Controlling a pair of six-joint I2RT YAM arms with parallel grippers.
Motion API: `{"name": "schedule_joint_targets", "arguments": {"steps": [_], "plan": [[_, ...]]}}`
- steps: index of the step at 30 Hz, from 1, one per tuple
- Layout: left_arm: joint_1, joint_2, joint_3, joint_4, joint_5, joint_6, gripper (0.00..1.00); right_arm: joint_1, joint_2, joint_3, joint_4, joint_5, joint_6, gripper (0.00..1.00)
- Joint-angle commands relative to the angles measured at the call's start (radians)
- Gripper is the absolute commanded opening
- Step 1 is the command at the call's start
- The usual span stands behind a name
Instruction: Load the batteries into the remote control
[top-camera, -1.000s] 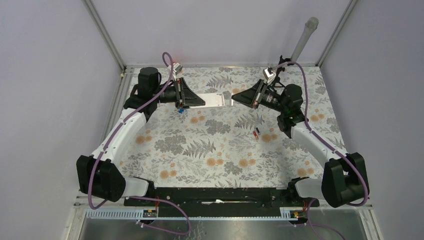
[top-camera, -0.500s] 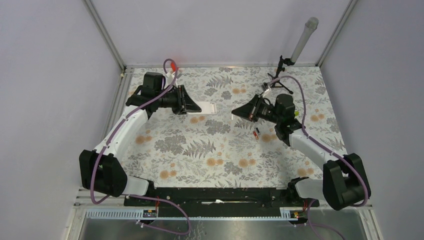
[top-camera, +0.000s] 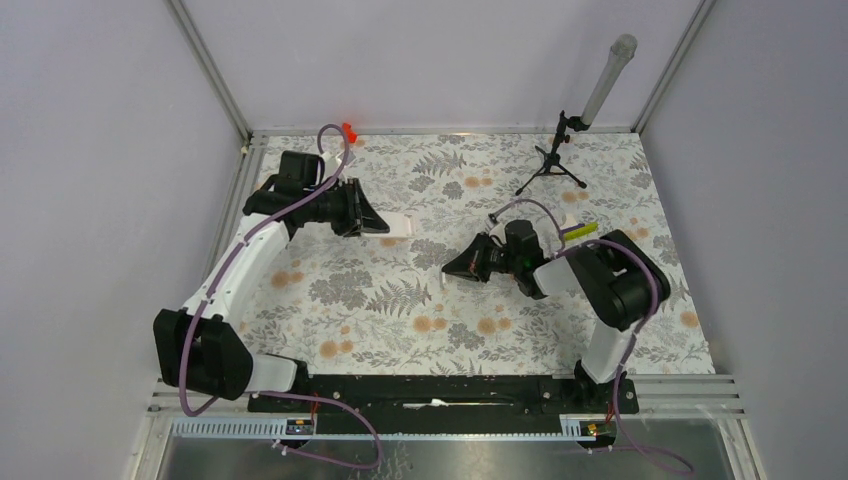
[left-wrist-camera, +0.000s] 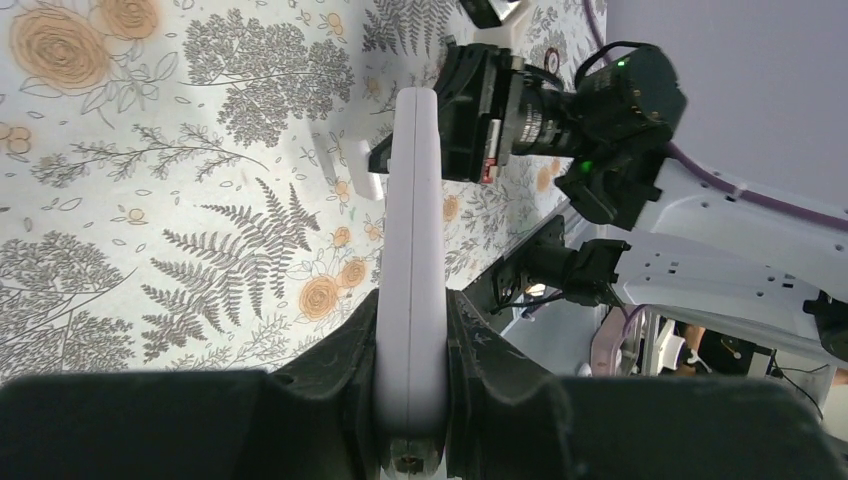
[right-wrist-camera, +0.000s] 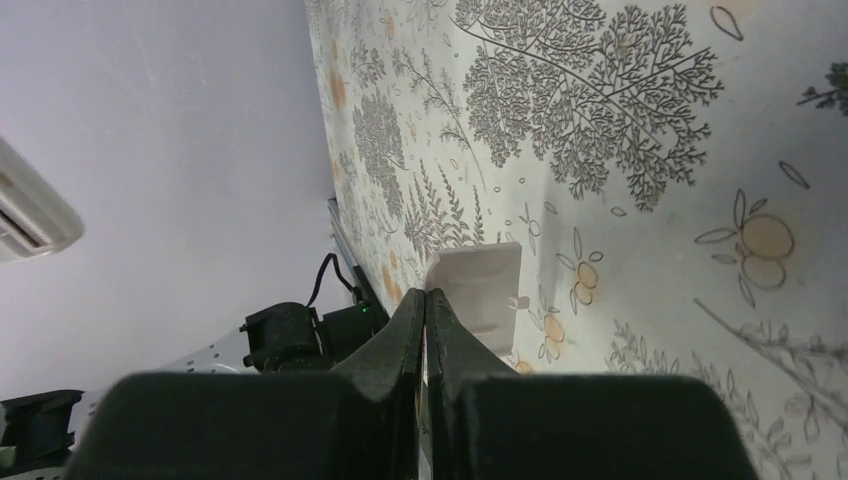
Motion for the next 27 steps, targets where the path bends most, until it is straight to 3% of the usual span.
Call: {"name": "schedule_joint_targets", "arguments": {"steps": [1,15,27], "plan": [[0.029,-0.061,0.029,-0.016,-0.024,0.043,0.00,0.021,0.122,0.016,0.349,-0.055,0.144,0.00],[0.047,-0.064,0.016,-0.018,-0.019,0.043,0.00,-0.013,0.273,-0.035,0.530,-0.142,0.152,0.00],[0.047,-0.057,0.024,-0.018,-0.016,0.037,0.00,-0.096,0.291,-0.100,0.541,-0.179,0.085,0.16]]}}
